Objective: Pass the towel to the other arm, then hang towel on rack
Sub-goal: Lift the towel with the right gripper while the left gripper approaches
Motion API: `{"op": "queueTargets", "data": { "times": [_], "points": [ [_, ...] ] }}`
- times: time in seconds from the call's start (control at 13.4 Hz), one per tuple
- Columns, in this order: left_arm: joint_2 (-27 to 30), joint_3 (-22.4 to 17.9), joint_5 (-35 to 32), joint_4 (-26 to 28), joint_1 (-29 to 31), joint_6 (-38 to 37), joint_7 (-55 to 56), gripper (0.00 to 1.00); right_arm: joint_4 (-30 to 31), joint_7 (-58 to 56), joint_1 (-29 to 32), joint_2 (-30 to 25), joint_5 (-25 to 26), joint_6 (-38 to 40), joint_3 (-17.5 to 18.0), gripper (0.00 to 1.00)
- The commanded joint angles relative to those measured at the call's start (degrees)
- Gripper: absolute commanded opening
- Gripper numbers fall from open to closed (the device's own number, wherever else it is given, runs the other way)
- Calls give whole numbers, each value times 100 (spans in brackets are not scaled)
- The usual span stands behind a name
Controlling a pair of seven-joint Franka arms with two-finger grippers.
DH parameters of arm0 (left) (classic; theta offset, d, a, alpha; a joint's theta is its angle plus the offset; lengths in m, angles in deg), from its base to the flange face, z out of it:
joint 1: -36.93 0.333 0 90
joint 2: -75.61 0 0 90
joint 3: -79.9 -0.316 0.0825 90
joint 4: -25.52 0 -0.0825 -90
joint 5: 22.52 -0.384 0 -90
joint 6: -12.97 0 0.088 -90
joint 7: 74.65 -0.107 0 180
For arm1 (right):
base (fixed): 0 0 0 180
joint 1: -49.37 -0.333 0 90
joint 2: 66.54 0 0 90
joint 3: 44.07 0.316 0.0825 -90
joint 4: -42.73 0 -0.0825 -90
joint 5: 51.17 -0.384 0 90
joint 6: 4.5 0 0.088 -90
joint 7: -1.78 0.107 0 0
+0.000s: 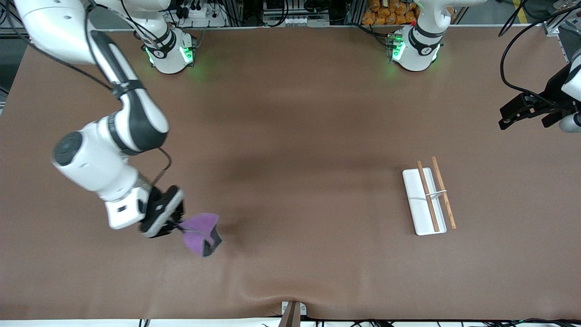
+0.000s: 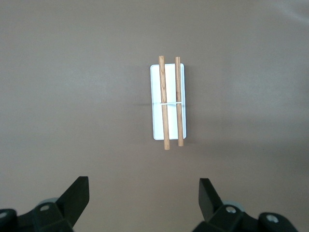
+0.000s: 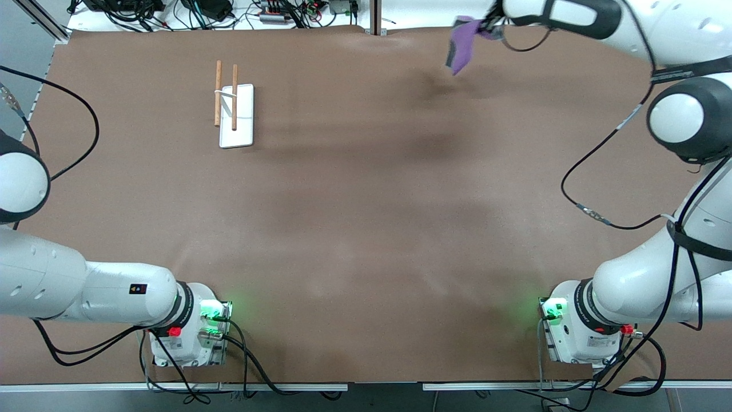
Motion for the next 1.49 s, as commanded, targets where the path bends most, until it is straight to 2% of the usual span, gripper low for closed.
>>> {"op": "queueTargets", "data": {
  "times": [0.0, 0.22, 0.6, 0.82, 0.97, 1.2, 1.42],
  "points": [
    [34, 10, 80, 14, 34, -50, -117, 100, -205, 626, -509, 266, 2, -140, -35, 0],
    [43, 10, 80, 93, 34, -164, -116, 100, -663, 1127, -1001, 662, -7, -166, -35, 0],
    [26, 45, 97, 181, -18, -243, -11, 100, -796, 2224, -1546, 698, -16, -210, -44, 0],
    [0, 54, 1070, 199, -27, -296, 540, 100, -979, 3132, -2091, 768, 11, -210, -297, 0],
    [-70, 142, 1152, 199, -237, -244, 1129, 100, -1383, 3632, -2460, 970, 2, -210, -526, 0],
    [-403, 265, 1397, 173, -493, 185, 1981, 100, -1578, 3872, -2690, 1041, 2, -210, -589, 0],
    [-825, 397, 1802, 147, -738, 1054, 2964, 100, -1578, 3810, -2796, 944, -6, -210, -545, 0]
  ]
}}
